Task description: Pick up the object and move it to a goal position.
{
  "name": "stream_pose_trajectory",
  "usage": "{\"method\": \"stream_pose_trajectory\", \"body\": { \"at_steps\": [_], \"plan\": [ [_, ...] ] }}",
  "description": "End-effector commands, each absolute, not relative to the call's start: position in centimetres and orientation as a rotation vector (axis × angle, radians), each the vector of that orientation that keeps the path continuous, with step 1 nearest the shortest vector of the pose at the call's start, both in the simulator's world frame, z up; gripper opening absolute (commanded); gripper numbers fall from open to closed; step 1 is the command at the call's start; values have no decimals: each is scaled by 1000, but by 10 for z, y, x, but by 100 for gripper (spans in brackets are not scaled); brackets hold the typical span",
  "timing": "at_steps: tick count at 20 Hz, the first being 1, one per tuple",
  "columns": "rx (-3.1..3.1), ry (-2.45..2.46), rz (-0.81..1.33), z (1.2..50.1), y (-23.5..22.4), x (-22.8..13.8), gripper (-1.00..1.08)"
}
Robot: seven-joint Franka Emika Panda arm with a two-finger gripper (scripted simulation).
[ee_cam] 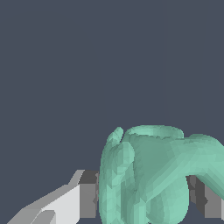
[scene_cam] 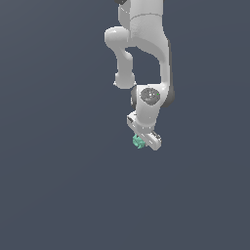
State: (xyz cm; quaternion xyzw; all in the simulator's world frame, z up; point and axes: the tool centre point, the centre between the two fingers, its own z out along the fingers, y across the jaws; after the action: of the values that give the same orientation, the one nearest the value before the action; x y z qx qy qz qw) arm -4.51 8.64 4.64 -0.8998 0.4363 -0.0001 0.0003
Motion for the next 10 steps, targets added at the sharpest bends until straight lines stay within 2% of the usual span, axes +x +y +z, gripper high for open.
{"method": "stream_pose_trajectory", "body": {
  "at_steps": [1, 10],
  "plan": [
    [-2826, 1371, -1, 50, 86, -44, -100],
    [-2826, 1371, -1, 91, 78, -29, -100]
  ]
}}
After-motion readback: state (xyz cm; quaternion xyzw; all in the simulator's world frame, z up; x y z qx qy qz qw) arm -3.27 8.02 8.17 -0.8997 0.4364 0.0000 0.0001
